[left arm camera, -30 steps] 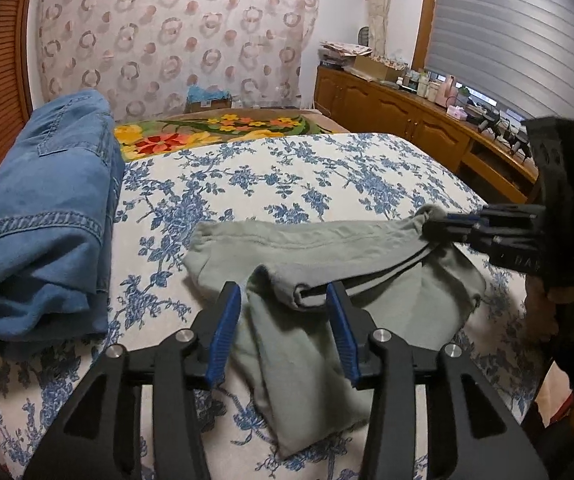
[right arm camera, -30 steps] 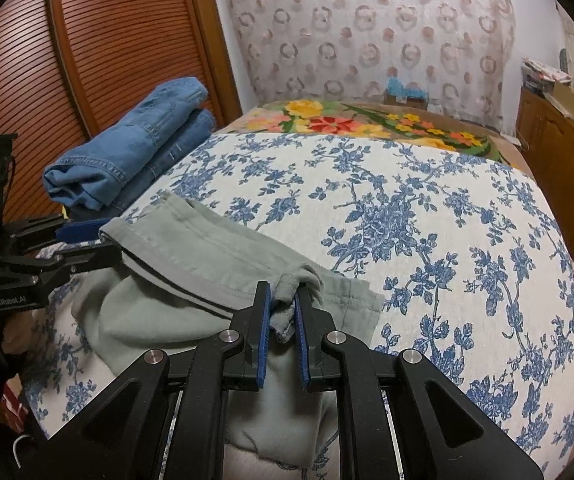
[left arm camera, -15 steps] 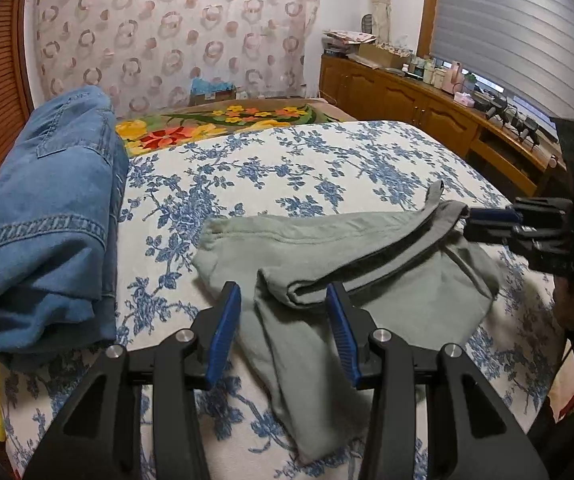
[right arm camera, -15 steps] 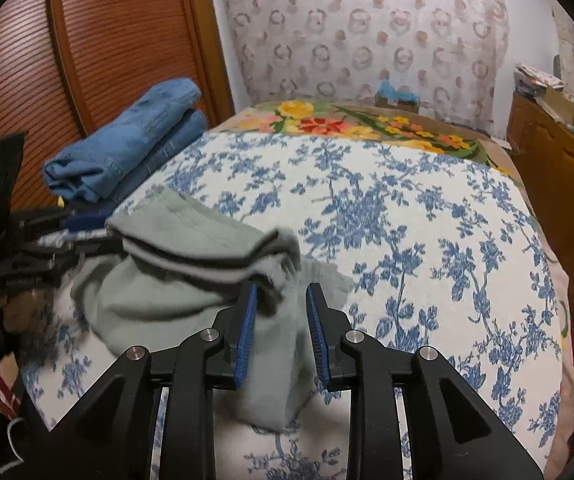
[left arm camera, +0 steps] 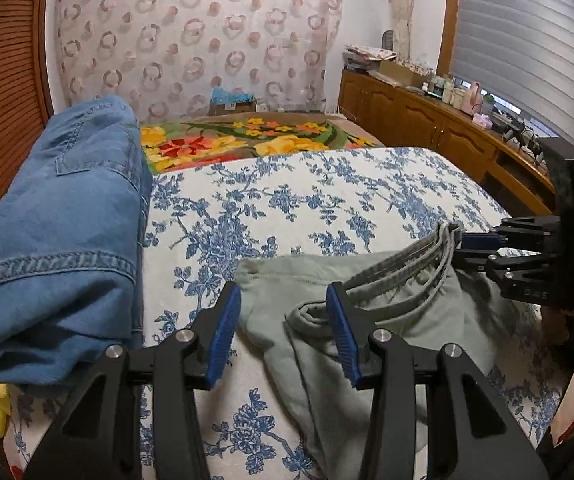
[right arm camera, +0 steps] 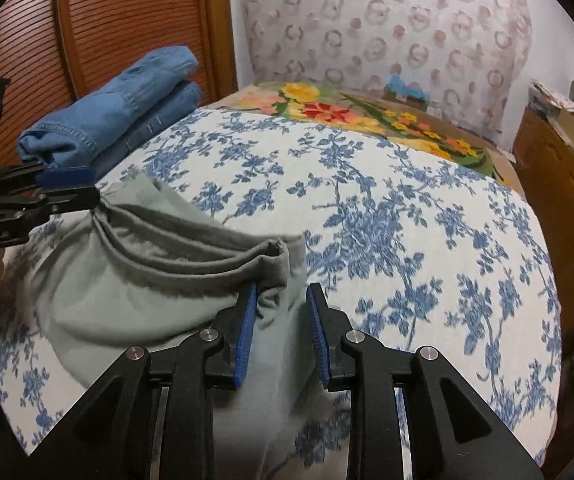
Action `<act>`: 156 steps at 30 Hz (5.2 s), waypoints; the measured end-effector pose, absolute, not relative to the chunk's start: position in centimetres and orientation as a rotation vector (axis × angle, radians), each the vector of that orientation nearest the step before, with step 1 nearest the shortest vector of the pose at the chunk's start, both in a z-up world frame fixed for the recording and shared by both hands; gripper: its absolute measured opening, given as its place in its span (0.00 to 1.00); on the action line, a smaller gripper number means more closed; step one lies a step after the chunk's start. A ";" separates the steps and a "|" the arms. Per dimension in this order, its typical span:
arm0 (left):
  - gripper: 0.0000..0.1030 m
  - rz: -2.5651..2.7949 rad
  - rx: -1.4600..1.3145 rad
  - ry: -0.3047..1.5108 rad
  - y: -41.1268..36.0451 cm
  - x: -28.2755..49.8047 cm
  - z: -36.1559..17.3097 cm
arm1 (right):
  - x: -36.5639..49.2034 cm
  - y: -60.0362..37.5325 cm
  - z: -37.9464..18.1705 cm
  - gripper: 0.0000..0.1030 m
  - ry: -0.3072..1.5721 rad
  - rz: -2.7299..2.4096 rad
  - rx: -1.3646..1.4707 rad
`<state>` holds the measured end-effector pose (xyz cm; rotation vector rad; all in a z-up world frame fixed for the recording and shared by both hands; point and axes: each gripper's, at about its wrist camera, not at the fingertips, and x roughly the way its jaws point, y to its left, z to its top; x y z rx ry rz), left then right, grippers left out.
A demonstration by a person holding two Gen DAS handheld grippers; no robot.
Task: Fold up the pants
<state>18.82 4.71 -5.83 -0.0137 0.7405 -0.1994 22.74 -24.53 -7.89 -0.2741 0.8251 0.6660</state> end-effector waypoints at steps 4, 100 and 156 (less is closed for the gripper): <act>0.42 -0.219 -0.019 0.733 4.7 18.5 -5.6 | 23.4 -24.5 -8.0 0.24 0.841 0.703 -0.243; 0.07 -0.283 -0.077 0.701 4.0 8.3 -7.2 | 13.3 -29.8 -7.0 0.08 0.806 0.640 -0.134; 0.47 -0.227 -0.054 0.744 4.6 6.9 -7.0 | 8.4 -30.0 -6.8 0.38 0.836 0.585 -0.146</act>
